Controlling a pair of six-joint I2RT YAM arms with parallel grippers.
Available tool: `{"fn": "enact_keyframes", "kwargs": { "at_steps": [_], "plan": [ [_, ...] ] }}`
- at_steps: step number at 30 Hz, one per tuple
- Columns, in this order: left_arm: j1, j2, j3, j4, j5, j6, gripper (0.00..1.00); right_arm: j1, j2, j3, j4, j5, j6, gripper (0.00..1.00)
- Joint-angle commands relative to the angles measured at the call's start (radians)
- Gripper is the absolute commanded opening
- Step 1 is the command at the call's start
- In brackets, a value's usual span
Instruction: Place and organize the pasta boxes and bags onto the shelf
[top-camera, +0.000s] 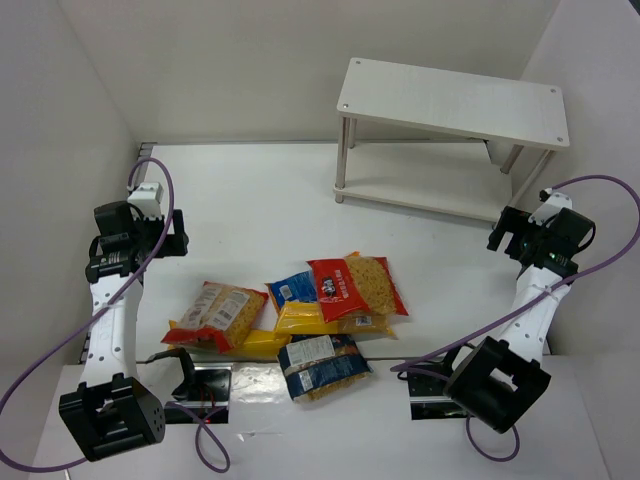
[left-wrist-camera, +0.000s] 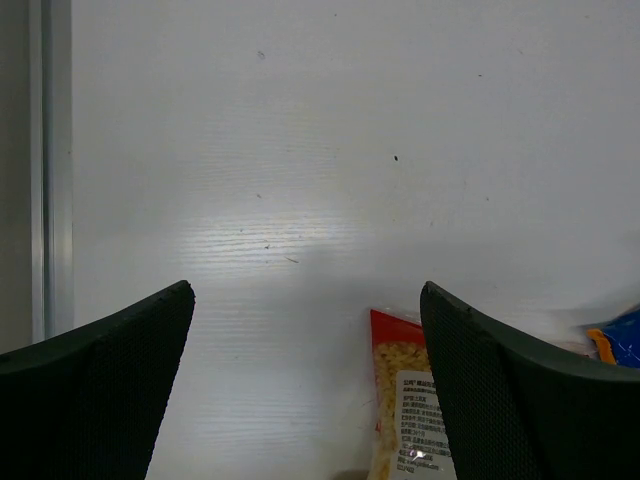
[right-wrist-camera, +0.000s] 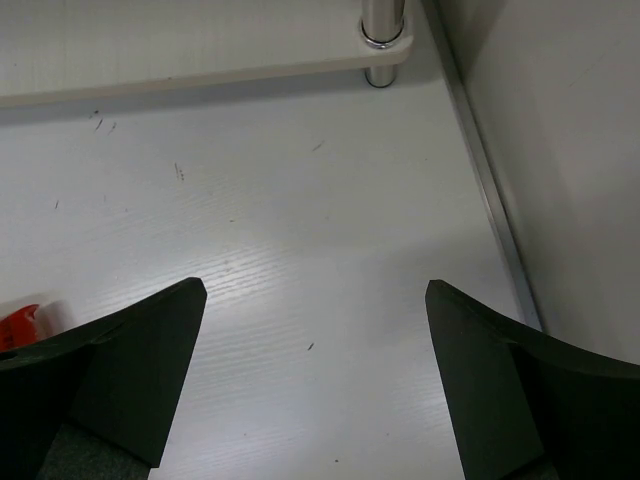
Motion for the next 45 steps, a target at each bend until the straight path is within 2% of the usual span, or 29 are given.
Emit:
{"fn": "enact_keyframes", "kwargs": {
  "at_steps": [1,9,14,17,18,19,20,24,25,30,34,41,45],
  "plan": [
    [0.005,-0.005,0.027,0.018,0.007,0.010,0.99,0.006,-0.036,0.013,0.006,-0.017,-0.013,0.99],
    [0.005,-0.005,0.027,0.009,0.007,0.010,0.99,0.006,-0.079,-0.005,0.006,-0.062,-0.043,0.99],
    [0.005,-0.005,0.027,0.009,0.007,0.019,0.99,0.026,-0.079,0.032,-0.061,-0.174,-0.117,0.99],
    [0.005,-0.015,0.027,0.009,0.007,0.019,0.99,0.268,-0.036,0.096,-0.171,-0.185,-0.207,0.99],
    [0.005,-0.015,0.027,0.009,0.007,0.019,0.99,0.440,-0.003,0.113,-0.206,-0.172,-0.238,0.99],
    [0.005,-0.024,0.027,0.009,0.007,0.019,0.99,0.510,0.016,0.145,-0.251,-0.172,-0.317,0.99],
    [0.005,-0.024,0.027,0.009,0.007,0.019,0.99,0.564,0.036,0.154,-0.300,-0.172,-0.332,0.99],
    [0.040,-0.024,0.027,0.009,0.007,0.019,0.99,0.785,0.125,0.165,-0.319,-0.116,-0.359,0.99],
    [0.049,-0.012,0.027,0.009,-0.002,0.028,0.99,0.881,0.152,0.165,-0.319,-0.079,-0.359,0.99],
    [0.123,-0.002,0.017,0.009,0.009,0.028,0.99,1.044,0.218,0.190,-0.334,-0.065,-0.407,0.99],
    [0.173,-0.002,0.017,0.009,0.021,0.028,0.99,1.196,0.251,0.249,-0.414,-0.128,-0.462,0.99],
    [0.192,-0.002,0.017,0.009,0.030,0.037,0.99,1.429,0.217,0.240,-0.443,0.068,-0.473,0.99],
    [0.215,-0.011,0.008,0.009,0.030,0.037,0.99,1.511,0.217,0.184,-0.403,0.165,-0.473,0.99]
  ]
}}
